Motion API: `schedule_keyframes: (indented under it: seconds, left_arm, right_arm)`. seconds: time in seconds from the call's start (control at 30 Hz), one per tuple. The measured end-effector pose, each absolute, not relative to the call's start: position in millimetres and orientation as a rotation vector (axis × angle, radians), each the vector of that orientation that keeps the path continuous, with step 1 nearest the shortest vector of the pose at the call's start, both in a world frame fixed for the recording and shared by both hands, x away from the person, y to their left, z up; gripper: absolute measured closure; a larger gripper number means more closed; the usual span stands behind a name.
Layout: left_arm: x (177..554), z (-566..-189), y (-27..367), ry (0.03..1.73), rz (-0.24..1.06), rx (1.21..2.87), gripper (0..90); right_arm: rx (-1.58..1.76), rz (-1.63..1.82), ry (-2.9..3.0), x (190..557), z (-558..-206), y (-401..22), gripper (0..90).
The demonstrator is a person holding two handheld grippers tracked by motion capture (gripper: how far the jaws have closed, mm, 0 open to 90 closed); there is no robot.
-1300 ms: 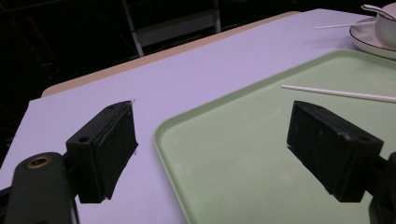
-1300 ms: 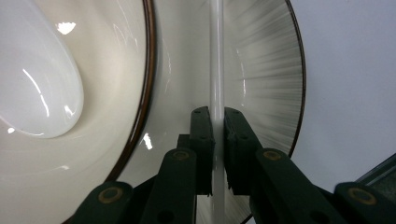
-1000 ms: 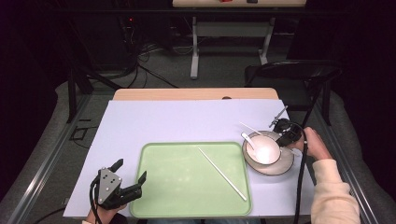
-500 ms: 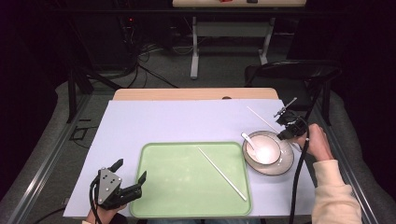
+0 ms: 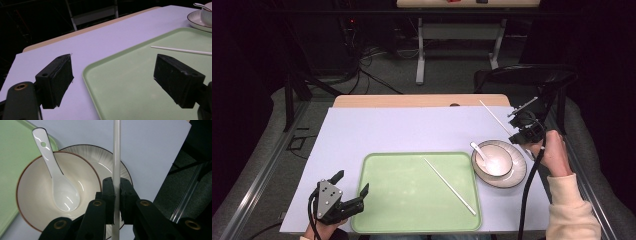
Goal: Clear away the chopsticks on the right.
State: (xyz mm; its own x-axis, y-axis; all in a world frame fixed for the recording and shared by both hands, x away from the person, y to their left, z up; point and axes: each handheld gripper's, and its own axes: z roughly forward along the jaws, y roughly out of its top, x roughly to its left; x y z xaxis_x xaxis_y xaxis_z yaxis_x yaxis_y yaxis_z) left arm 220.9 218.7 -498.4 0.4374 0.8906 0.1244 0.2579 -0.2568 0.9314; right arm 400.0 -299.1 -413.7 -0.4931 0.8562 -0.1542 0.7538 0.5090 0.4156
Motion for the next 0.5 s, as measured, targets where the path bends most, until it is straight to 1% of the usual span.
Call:
schedule_keyframes:
  seconds: [0.33,0.5]
  left_arm:
    - [221,-498,219,0.992,0.852,1.755,15.5]
    - [222,-499,218,0.992,0.850,1.762,15.5]
  right_arm:
    - [1.352,0.479,2.398,378,-395,-283,83.9]
    - [1.307,0.499,2.426,364,-390,-263,83.9]
